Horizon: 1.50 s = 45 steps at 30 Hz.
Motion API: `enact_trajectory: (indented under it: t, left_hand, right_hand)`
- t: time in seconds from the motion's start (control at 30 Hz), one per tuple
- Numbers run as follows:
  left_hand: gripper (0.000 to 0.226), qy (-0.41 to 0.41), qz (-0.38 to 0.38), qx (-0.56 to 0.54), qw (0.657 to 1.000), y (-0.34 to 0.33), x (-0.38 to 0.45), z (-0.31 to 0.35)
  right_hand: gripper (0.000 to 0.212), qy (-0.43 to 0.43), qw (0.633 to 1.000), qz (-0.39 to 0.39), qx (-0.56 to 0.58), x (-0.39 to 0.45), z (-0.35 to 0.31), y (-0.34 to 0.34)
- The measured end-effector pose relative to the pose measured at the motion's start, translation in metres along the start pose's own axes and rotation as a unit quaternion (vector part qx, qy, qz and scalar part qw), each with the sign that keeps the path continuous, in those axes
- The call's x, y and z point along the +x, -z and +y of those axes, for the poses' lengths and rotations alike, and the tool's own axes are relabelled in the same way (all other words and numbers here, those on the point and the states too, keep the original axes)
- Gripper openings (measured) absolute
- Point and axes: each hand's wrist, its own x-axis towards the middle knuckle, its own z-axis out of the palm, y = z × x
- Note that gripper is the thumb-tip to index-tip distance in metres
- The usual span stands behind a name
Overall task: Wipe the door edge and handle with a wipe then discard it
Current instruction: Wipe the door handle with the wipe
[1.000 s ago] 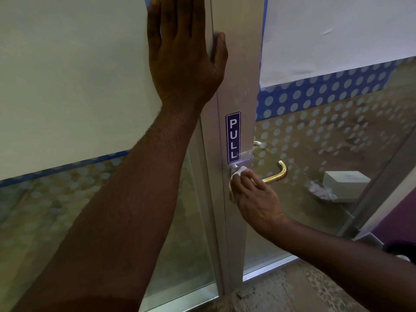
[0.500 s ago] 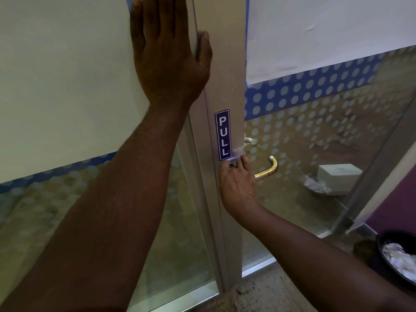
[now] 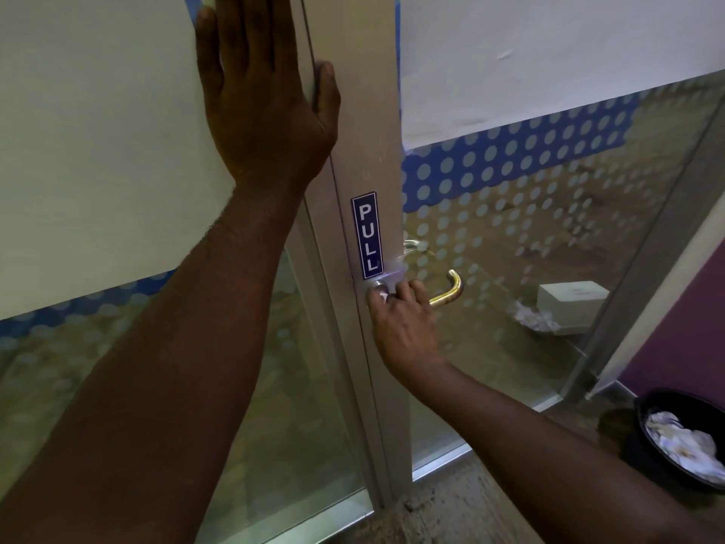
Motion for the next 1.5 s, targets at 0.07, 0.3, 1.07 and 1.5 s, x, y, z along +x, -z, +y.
enact_trajectory:
  t: [0.07, 0.3, 1.07, 1.5]
  left_hand:
    - [0.073, 0.001, -0.012, 0.003, 1.0, 0.0, 0.0, -0.001]
    - [0.074, 0.015, -0.014, 0.004, 1.0, -0.001, 0.0, -0.001]
    - [0.056, -0.009, 0.284, 0.041, 0.958, -0.033, 0.009, -0.007]
    - [0.075, 0.014, 0.015, 0.037, 0.999, -0.013, 0.001, -0.001]
  right_hand:
    - [0.033, -0.011, 0.999, -0.012, 0.031, 0.002, 0.003, 0.004]
    - [0.018, -0.163, 0.978, -0.043, 0.123, 0.029, -0.002, 0.01]
    - [0.016, -0.398, 0.632, 0.042, 0.664, -0.026, -0.002, -0.061]
    - [0.02, -0.403, 0.523, 0.131, 0.74, 0.001, -0.009, -0.08]
